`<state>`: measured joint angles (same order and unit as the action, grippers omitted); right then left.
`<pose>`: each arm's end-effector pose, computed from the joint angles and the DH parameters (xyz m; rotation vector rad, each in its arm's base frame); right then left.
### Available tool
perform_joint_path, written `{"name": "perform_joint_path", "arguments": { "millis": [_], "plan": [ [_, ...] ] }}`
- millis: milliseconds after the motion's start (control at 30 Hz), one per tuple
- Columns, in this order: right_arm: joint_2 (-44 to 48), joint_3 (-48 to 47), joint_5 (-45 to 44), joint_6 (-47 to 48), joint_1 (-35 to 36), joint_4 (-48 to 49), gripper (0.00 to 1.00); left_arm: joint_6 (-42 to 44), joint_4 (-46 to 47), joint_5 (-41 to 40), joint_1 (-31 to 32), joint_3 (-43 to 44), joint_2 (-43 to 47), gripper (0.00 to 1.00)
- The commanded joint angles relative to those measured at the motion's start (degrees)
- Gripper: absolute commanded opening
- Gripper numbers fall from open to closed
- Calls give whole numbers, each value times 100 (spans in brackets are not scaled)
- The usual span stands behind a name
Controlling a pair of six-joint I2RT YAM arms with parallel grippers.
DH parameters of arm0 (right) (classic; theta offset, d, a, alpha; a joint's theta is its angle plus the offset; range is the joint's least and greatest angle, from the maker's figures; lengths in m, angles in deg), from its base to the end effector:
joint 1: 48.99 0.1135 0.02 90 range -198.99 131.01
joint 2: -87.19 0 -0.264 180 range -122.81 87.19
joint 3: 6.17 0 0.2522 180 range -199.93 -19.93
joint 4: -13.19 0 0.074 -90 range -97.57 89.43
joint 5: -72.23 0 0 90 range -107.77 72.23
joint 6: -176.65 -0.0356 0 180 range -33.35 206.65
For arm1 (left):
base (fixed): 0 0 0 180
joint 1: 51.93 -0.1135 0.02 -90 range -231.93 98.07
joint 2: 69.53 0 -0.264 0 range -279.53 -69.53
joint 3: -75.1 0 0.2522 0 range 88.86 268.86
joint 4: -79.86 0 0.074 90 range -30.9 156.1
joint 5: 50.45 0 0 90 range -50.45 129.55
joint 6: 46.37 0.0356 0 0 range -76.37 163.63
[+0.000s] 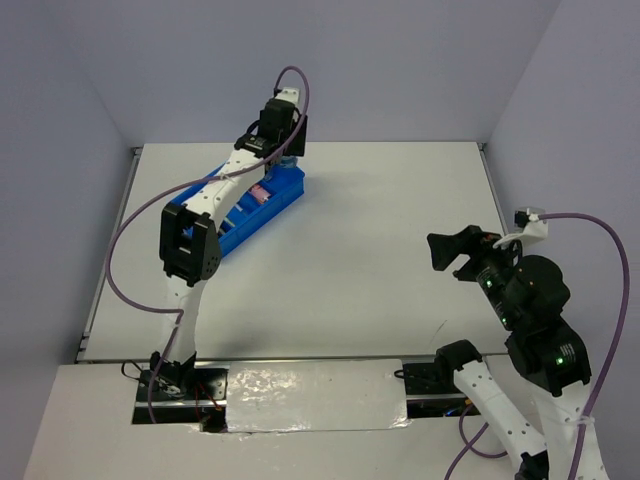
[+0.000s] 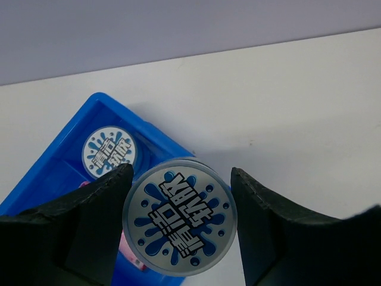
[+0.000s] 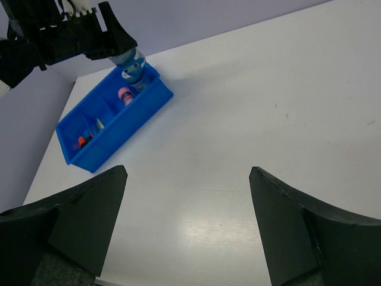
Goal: Sort the stationery into containers
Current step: Place the stationery in the storage box.
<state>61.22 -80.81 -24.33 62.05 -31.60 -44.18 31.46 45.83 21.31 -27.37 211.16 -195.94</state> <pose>0.0559 0.0132 0.4019 0.1948 1.7309 0.4421 0.4808 -0.2075 0.3237 0.0099 1.9750 -0.0997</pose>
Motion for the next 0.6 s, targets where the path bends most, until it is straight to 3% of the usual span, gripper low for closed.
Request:
{"name": "perform_joint_path", "arguments": {
  "millis": [0,333,567],
  "plan": [
    [-197,111,147,17,10,494,92,-5,322,285,-231,93,-77,0],
    [-531,287,375,-10,10,855,92,-76,568,418,-416,-206,-226,7],
    [-540,314,393,-1,10,881,92,-181,621,365,-443,-452,-182,20]
  ]
}}
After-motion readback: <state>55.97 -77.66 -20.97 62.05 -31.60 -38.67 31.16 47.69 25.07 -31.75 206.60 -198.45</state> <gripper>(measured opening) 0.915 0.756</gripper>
